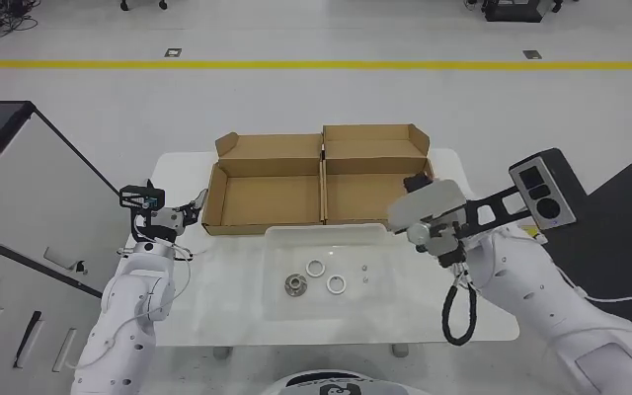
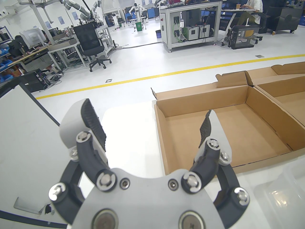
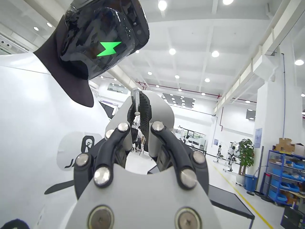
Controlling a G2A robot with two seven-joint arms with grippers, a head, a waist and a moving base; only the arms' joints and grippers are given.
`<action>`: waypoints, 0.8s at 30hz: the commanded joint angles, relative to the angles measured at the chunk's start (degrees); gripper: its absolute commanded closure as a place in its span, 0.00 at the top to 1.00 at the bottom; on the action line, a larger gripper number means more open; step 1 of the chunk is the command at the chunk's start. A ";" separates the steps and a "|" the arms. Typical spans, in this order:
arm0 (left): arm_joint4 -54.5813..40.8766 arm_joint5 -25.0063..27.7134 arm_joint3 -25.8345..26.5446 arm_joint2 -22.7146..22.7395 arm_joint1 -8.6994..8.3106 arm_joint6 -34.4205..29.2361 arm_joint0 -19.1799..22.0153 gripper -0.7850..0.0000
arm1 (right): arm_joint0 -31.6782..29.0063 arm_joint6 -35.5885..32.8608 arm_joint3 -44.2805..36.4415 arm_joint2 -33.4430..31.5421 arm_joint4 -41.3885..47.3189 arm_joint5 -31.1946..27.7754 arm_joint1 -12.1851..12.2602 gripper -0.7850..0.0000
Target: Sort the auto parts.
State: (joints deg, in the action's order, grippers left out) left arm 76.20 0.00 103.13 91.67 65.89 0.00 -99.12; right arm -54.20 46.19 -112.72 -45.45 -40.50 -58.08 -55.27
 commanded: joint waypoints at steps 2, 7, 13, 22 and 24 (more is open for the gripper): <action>0.00 0.00 0.00 0.00 0.00 0.00 0.00 1.00 | 0.06 0.12 0.02 0.10 -0.16 0.08 0.06 0.00; 0.00 0.00 0.00 0.00 0.00 0.00 0.00 1.00 | -0.07 -0.13 -0.06 0.08 -0.09 0.36 0.05 0.00; 0.00 0.00 0.00 0.00 0.00 0.00 0.00 1.00 | -2.21 0.09 -3.42 -0.19 5.30 0.08 -0.95 0.00; 0.00 0.00 0.00 0.00 0.00 0.00 0.00 1.00 | -3.16 0.04 -6.75 -0.88 7.22 0.08 -2.80 0.00; 0.00 0.00 0.00 0.00 0.00 0.00 0.00 1.00 | -3.00 -1.78 -5.19 -0.84 5.27 0.08 -2.78 0.00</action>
State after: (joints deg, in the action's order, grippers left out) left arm 76.20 0.00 103.13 91.67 65.89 0.00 -99.12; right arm -57.23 45.34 -118.62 -46.30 -34.52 -58.00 -58.09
